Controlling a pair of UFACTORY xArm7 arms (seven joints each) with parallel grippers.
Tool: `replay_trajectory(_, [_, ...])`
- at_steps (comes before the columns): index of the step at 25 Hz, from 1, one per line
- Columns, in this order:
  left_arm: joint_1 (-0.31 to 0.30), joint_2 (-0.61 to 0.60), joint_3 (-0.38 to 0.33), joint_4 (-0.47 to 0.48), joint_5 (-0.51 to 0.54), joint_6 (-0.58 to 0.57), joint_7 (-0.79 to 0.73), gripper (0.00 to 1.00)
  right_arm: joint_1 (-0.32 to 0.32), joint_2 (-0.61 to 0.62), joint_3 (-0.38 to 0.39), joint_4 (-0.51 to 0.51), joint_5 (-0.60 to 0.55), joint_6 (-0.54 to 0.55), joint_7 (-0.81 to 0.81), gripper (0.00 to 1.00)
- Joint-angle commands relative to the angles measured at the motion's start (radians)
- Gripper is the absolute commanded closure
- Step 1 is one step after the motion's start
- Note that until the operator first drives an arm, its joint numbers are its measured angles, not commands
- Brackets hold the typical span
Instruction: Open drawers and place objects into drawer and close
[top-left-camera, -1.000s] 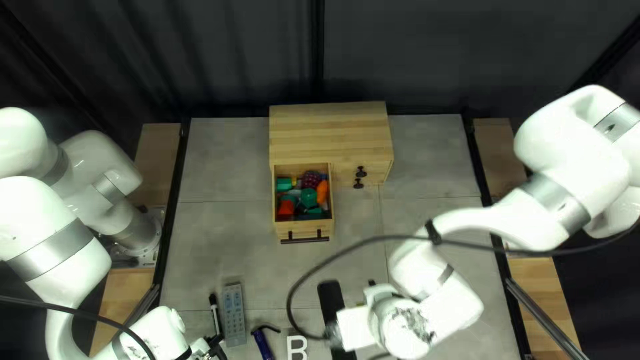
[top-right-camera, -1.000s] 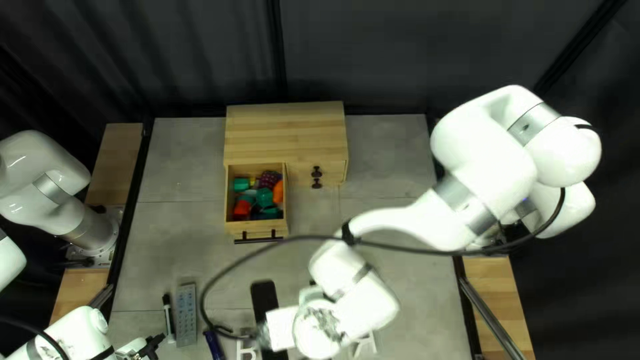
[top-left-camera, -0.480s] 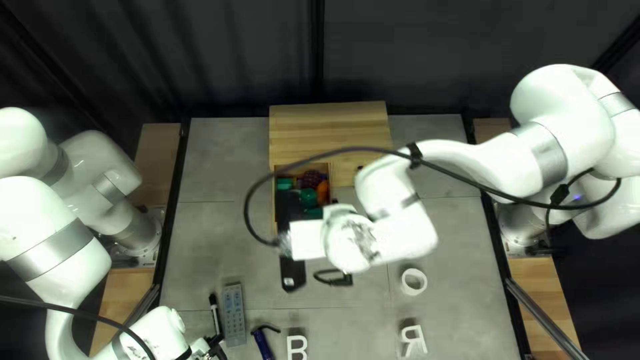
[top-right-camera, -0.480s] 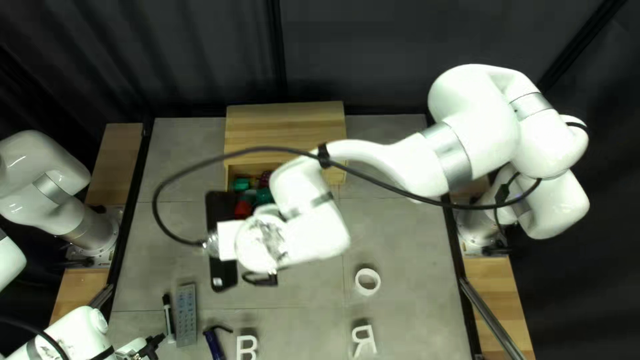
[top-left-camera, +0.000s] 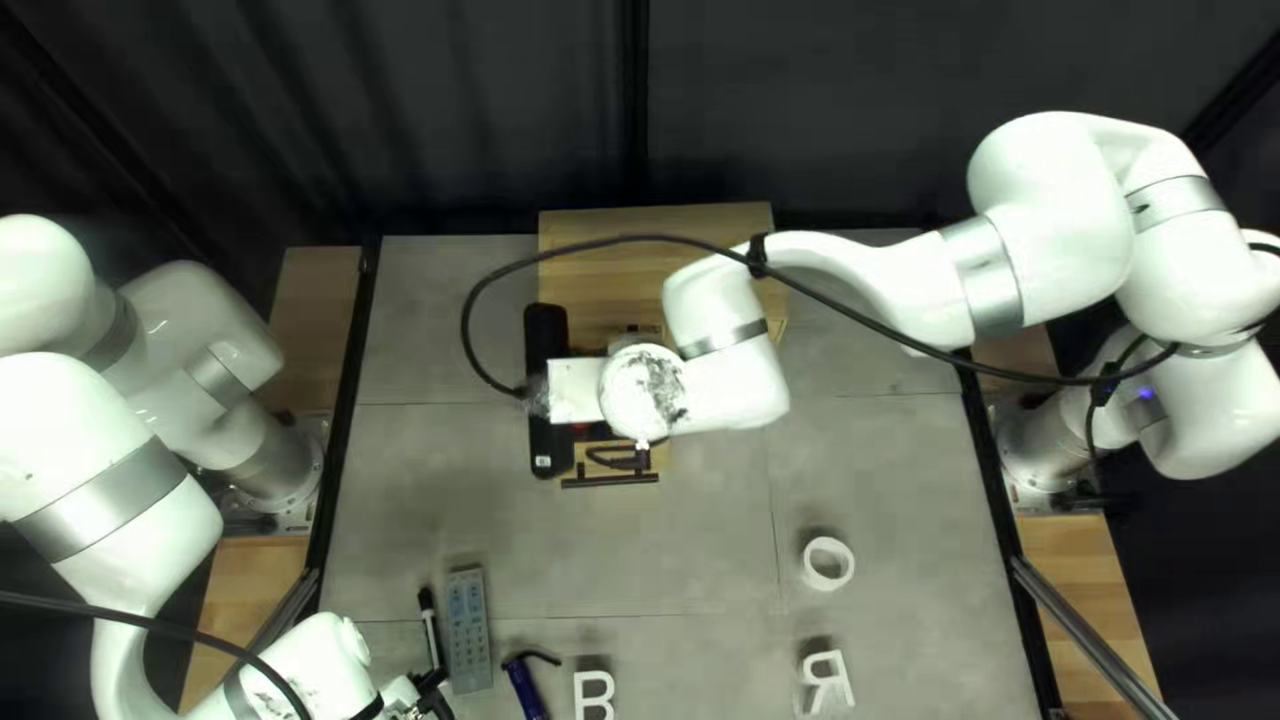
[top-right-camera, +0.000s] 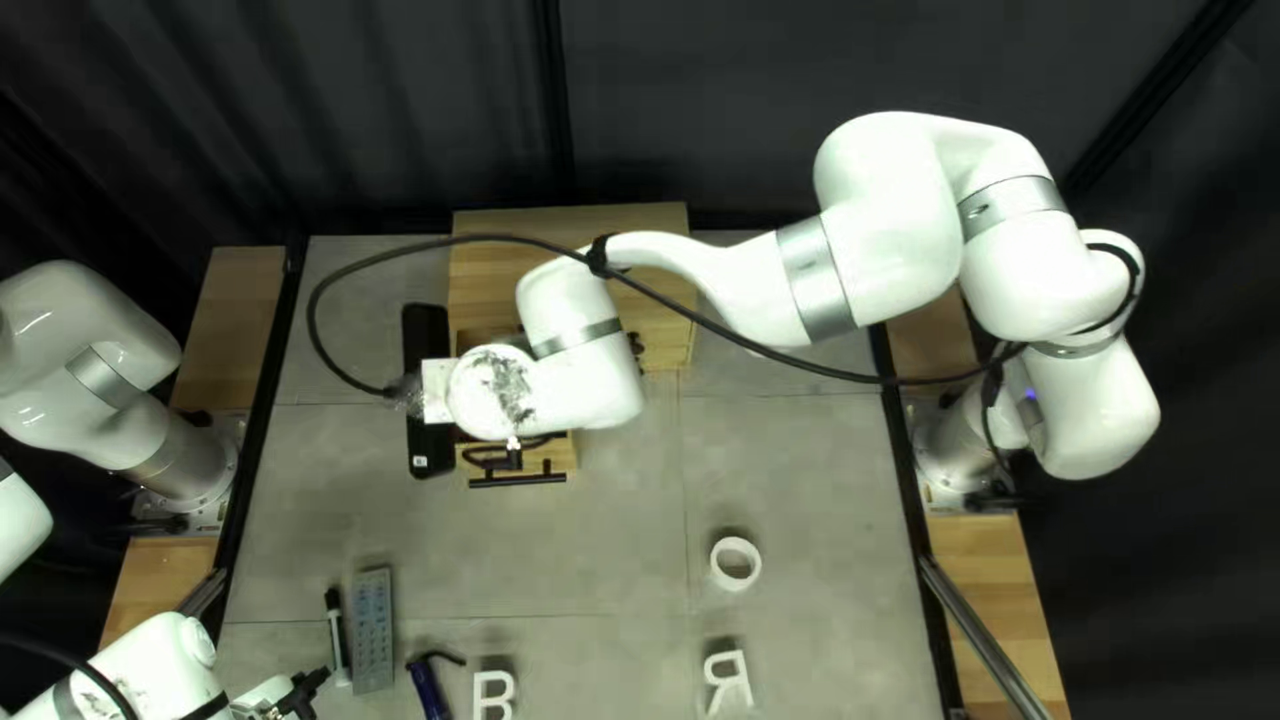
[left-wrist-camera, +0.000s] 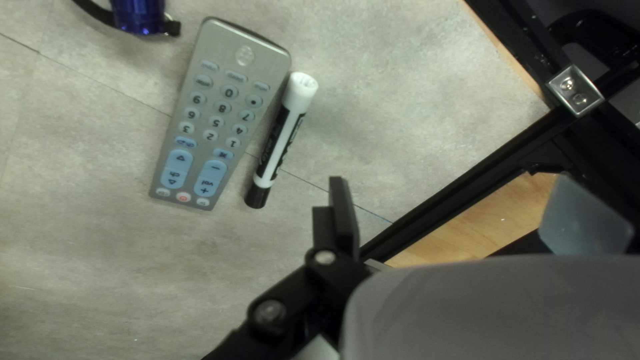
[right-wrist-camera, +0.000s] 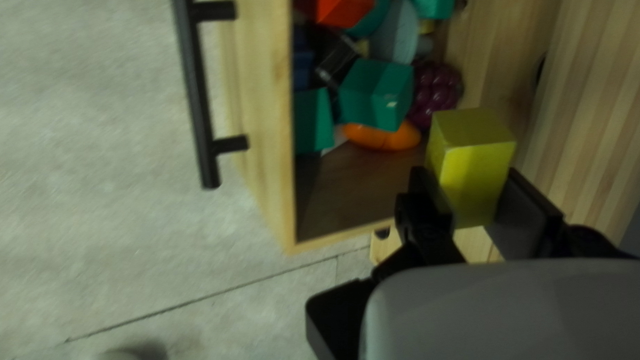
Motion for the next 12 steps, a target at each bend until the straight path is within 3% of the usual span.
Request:
replay_trajectory(1, [0.0,0.0,0.0,0.0,0.0,0.0,0.0,0.0,0.032,-0.055,0.011,-0.01,0.004,0.049,0.049,0.0])
replay_trajectory(5, [0.0,0.0,0.0,0.0,0.0,0.0,0.0,0.0,0.071,-0.11,0.04,-0.03,0.05,0.121,0.105,0.0])
replay_trajectory(8, [0.0,0.0,0.0,0.0,0.0,0.0,0.0,0.0,0.094,-0.172,0.077,-0.113,0.142,0.141,0.146,0.0])
replay_trajectory(12, [0.0,0.0,0.0,0.0,0.0,0.0,0.0,0.0,0.141,-0.329,0.156,-0.322,0.283,0.071,0.06,0.0])
